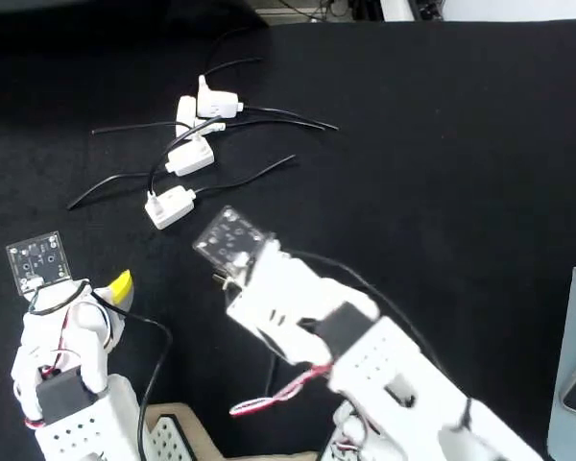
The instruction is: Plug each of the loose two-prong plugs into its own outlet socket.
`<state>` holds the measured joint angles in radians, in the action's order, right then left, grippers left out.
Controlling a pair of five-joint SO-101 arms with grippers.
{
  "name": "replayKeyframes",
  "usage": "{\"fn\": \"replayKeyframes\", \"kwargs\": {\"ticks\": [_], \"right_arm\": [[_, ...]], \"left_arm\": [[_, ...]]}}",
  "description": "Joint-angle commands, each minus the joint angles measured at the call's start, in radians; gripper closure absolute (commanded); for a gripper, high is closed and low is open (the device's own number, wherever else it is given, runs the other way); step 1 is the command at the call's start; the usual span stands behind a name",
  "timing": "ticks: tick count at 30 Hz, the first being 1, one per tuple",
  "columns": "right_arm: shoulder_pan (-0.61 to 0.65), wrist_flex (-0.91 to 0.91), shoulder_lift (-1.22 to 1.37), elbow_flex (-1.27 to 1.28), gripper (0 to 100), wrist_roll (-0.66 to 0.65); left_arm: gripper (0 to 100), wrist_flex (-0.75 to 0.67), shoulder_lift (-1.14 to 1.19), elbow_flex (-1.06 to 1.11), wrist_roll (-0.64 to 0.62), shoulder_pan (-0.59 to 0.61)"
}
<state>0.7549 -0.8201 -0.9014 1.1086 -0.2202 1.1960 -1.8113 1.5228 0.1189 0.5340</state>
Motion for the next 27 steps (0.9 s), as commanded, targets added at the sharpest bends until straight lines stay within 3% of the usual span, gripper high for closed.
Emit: {"fn": "replayKeyframes", "kwargs": {"ticks": [1,11,23,27], "right_arm": [[0.032,0.055,0.237,-0.096,83.9,0.012],[0.034,0.15,0.67,-0.278,82.8,0.005],[0.005,0.166,0.912,-0.414,82.9,0.005],[-0.025,0.167,0.92,-0.429,93.1,0.002]], "left_arm": [[66,-0.023,-0.008,-0.005,-0.005,0.008],[66,-0.023,-0.008,-0.005,-0.005,0.01],[66,-0.023,-0.008,-0.005,-0.005,0.01],[66,-0.023,-0.008,-0.005,-0.005,0.01]]}}
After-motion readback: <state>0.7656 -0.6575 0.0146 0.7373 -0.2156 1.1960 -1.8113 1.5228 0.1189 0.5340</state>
